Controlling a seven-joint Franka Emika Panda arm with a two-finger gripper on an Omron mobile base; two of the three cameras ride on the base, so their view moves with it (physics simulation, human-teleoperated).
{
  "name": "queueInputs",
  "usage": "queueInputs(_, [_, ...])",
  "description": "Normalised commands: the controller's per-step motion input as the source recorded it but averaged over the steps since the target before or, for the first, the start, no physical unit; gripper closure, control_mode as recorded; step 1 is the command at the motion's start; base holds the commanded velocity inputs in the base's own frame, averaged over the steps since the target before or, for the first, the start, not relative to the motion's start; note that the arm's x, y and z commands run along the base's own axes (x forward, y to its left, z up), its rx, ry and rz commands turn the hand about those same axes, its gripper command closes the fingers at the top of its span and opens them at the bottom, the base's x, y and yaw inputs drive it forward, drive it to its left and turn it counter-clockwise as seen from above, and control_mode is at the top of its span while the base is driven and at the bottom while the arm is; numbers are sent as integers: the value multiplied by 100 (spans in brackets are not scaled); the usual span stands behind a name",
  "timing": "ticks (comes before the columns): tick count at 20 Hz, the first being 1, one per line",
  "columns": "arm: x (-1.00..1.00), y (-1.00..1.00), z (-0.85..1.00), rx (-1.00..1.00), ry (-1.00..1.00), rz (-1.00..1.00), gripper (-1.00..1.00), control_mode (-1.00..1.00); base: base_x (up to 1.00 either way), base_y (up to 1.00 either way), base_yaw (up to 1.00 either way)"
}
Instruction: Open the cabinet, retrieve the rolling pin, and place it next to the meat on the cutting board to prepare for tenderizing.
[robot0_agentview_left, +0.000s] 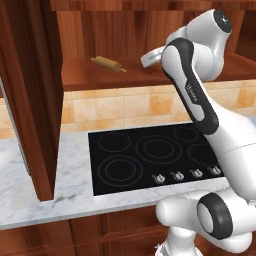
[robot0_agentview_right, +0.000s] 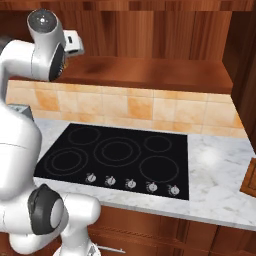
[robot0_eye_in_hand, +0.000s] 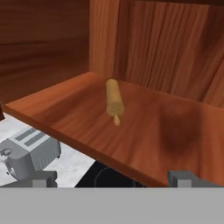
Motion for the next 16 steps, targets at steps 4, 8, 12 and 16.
queueInputs(4, [60, 12, -8, 0, 2, 0, -100, -100, 0, 0, 0])
queueInputs(8, [38, 31, -13, 0, 1, 0, -100, -100, 0, 0, 0])
queueInputs(12, [7, 49, -20, 0, 0, 0, -100, -100, 0, 0, 0])
queueInputs(16, [4, 43, -17, 0, 0, 0, -100, -100, 0, 0, 0])
